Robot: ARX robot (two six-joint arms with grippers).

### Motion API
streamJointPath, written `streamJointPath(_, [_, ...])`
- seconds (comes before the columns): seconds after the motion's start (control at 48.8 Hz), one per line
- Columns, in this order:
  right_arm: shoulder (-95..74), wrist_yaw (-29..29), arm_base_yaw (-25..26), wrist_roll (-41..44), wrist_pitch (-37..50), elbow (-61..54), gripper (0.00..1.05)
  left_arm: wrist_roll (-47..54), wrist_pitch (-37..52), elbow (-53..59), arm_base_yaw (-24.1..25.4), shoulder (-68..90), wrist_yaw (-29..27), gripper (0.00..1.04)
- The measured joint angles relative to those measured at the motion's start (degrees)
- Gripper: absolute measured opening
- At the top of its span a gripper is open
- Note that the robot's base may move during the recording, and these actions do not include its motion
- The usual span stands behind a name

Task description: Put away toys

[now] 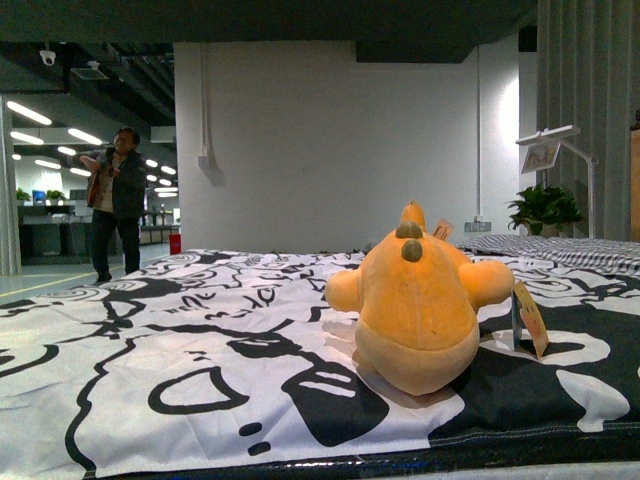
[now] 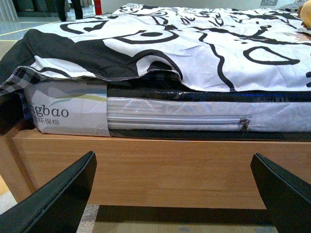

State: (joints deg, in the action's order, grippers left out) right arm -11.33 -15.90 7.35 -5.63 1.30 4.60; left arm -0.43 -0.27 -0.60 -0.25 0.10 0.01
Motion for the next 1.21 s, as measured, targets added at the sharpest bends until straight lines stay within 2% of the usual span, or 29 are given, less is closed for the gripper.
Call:
streamJointPath(0.082, [-8.7, 0.2, 0.4, -1.6, 8.2, 3.8, 0.98, 0.0, 0.0, 0.0, 0.0, 0.0, 0.0, 0.99])
streamJointPath(0.143, [-16.6, 3.0, -1.9, -2.1, 15.4, 7.6, 0.98, 0.0, 0.0, 0.0, 0.0, 0.0, 0.0, 0.99])
streamJointPath(0.225, [-26.1, 6.8, -6.6, -2.3, 22.8, 12.9, 0.98, 0.0, 0.0, 0.0, 0.0, 0.0, 0.0, 0.99])
streamJointPath(0.348, [-40.3, 13.3, -15.1, -1.5, 27.6, 23.2, 0.98, 0.0, 0.0, 0.0, 0.0, 0.0, 0.0, 0.99])
streamJointPath(0.635, [-60.5, 22.4, -25.4, 0.9, 28.4, 41.4, 0.98, 0.0, 0.0, 0.0, 0.0, 0.0, 0.0, 0.99])
streamJointPath(0.86, [-69.4, 26.3, -27.8, 1.9, 26.2, 50.7, 0.98, 0.0, 0.0, 0.0, 0.0, 0.0, 0.0, 0.99])
streamJointPath(1.208, [-81.5, 31.6, -28.3, 2.6, 21.2, 63.5, 0.98, 0.0, 0.0, 0.0, 0.0, 0.0, 0.0, 0.99])
